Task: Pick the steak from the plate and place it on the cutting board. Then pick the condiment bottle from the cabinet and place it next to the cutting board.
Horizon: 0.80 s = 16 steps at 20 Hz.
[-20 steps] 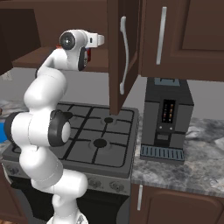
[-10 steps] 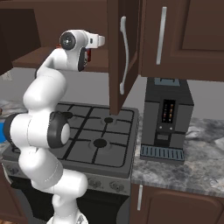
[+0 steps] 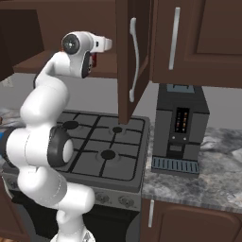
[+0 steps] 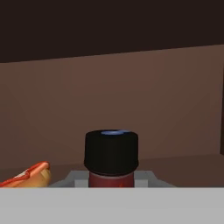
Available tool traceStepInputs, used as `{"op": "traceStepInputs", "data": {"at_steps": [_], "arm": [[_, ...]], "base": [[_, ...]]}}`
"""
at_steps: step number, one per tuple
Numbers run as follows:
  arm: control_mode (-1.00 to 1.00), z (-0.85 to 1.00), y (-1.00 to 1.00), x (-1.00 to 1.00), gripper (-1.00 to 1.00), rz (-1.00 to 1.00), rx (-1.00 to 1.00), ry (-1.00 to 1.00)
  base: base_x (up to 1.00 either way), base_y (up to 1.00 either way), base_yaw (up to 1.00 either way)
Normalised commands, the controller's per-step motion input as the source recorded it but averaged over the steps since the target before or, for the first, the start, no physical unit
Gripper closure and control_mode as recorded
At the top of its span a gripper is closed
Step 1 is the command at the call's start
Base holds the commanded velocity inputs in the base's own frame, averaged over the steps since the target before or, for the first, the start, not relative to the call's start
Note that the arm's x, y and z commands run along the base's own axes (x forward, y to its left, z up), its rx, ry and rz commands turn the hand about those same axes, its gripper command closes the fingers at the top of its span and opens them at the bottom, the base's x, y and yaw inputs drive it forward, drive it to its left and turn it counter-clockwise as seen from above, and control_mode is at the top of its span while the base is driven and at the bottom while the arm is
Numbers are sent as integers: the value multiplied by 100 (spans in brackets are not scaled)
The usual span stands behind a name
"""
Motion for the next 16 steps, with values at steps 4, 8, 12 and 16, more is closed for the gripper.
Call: {"op": "traceStepInputs", "data": {"at_steps": [4, 8, 12, 16], "arm": [[-100, 21, 0, -33, 100, 3, 0, 1], [-100, 16, 0, -47, 100, 2, 0, 1], [-100, -2, 0, -54, 100, 4, 0, 0], [-100, -10, 0, -63, 100, 5, 0, -3]], "base": [[0, 0, 0], [0, 0, 0], [0, 0, 0], [0, 0, 0]]}}
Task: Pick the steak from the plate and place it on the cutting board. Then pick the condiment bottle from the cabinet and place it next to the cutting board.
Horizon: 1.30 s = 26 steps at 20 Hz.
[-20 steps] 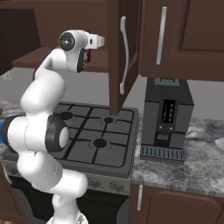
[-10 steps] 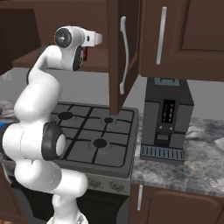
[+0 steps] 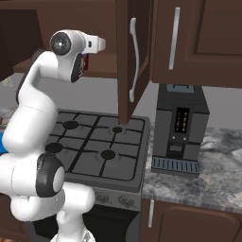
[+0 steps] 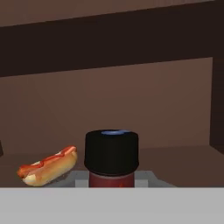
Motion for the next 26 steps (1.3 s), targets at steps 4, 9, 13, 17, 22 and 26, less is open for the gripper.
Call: {"op": "traceStepInputs", "data": {"at_steps": [4, 9, 13, 17, 22, 26], "arm": [[-100, 0, 0, -72, 100, 5, 0, -2], [-100, 0, 0, -75, 100, 4, 0, 0], [-100, 0, 0, -82, 100, 2, 0, 0], [-100, 0, 1, -85, 100, 0, 0, 0], [-100, 3, 3, -86, 100, 0, 0, 0], [-100, 8, 1, -85, 100, 0, 0, 0]], "base": [[0, 0, 0], [0, 0, 0], [0, 0, 0], [0, 0, 0], [0, 0, 0], [0, 0, 0]]}}
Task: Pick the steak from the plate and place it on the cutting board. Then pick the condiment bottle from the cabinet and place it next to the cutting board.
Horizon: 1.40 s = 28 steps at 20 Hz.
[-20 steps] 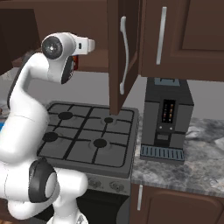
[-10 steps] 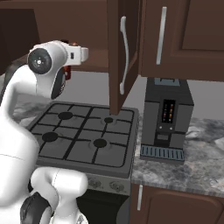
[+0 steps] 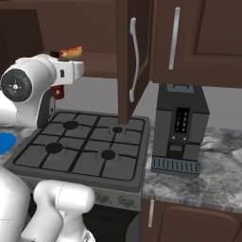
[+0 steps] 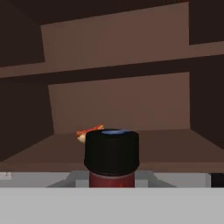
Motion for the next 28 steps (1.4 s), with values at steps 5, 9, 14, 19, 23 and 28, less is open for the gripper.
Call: {"op": "traceStepInputs", "data": {"at_steps": [5, 9, 14, 19, 23, 28], "arm": [[-100, 12, 0, -85, 100, 0, 0, 0], [-100, 11, 0, -88, 100, 0, 0, 0], [-100, 12, 2, -93, 100, 1, 0, 0], [-100, 8, 0, -88, 100, 2, 0, 0], [-100, 1, 0, -68, 100, 3, 0, 0], [-100, 0, 0, -58, 100, 2, 0, 0]], "base": [[0, 0, 0], [0, 0, 0], [0, 0, 0], [0, 0, 0], [0, 0, 0], [0, 0, 0]]}}
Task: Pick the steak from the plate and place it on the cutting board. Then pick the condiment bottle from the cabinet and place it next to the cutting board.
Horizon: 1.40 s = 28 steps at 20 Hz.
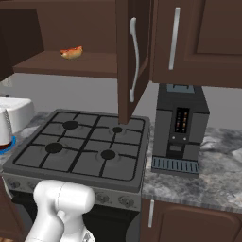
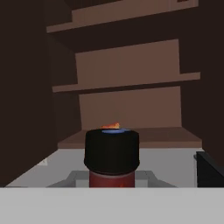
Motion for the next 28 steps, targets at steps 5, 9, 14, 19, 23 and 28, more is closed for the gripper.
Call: {"op": "traceStepInputs", "data": {"at_steps": [5, 9, 14, 19, 23, 28], "arm": [[-100, 0, 0, -41, 100, 1, 0, 0], [-100, 0, 0, -37, 100, 2, 0, 0], [-100, 0, 0, -30, 100, 2, 0, -1], [-100, 0, 0, -25, 100, 2, 0, -2], [-100, 0, 0, -5, 100, 0, 0, 0], [100, 0, 0, 0, 100, 0, 0, 0]], "base": [[0, 0, 0], [0, 0, 0], [0, 0, 0], [0, 0, 0], [0, 0, 0], [0, 0, 0]]}}
